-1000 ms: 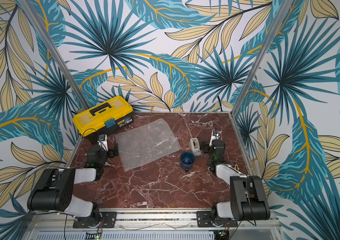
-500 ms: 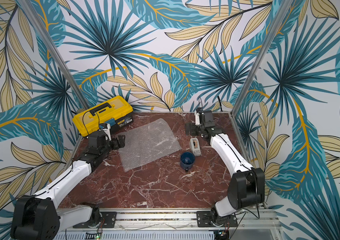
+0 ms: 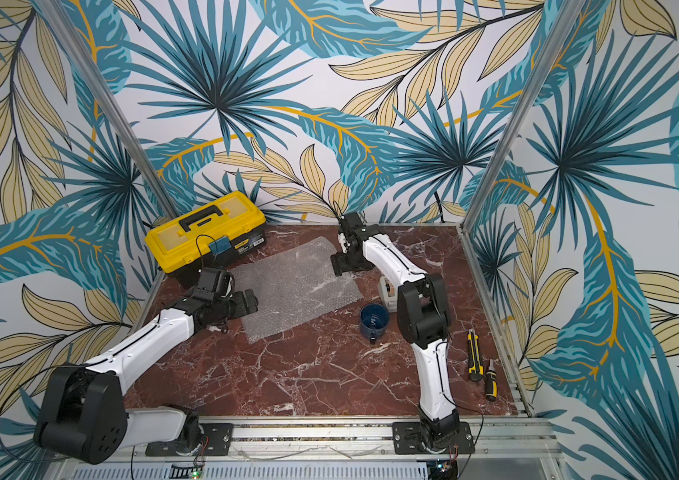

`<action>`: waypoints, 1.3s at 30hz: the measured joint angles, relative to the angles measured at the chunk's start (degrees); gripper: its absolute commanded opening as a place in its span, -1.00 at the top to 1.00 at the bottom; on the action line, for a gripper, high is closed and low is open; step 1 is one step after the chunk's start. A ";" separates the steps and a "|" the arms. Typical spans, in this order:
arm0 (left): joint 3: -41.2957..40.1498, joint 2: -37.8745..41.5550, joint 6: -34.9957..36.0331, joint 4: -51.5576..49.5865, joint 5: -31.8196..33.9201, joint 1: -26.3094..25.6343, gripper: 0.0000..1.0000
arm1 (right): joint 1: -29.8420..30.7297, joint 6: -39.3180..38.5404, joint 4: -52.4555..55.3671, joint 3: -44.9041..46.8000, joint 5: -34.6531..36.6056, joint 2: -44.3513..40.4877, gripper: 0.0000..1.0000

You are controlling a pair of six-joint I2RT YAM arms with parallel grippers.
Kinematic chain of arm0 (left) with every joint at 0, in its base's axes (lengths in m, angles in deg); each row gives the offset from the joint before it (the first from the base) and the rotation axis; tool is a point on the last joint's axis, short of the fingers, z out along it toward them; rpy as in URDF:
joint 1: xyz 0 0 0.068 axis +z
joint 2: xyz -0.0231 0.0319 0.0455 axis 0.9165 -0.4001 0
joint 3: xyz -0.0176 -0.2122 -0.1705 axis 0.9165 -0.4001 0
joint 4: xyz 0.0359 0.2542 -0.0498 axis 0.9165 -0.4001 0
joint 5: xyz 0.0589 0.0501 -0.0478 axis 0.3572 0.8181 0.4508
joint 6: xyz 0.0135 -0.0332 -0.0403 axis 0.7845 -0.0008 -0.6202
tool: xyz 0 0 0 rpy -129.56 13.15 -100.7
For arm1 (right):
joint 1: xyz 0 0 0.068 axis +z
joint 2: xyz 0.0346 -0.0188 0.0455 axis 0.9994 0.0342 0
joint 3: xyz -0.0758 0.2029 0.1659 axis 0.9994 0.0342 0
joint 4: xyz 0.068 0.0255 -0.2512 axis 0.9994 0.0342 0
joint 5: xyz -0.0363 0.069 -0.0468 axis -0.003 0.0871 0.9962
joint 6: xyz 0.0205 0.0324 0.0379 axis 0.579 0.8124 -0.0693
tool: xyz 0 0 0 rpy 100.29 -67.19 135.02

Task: Wrap mugs in bubble wrap
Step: Move the bubble wrap to the center of the board.

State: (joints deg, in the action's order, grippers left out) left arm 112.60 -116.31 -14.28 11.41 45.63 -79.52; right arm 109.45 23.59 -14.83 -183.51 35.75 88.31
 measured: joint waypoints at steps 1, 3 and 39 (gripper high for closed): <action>0.00 -0.09 -0.24 -0.22 0.02 0.00 -1.00 | -0.04 0.11 0.55 -0.74 -0.07 1.38 -0.55; 0.09 -0.24 -0.39 -0.68 0.11 0.00 -1.00 | -0.11 0.44 1.33 -1.44 -0.33 3.52 -0.48; 7.48 -5.97 1.84 -7.89 9.57 1.03 -0.99 | 10.49 19.12 3.32 24.52 -0.61 -19.21 -0.50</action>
State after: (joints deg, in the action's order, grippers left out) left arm 120.07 -122.27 -12.44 3.52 55.20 -78.49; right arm 119.94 42.71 -11.51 -158.99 35.14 69.10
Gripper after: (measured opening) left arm 0.995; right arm 0.728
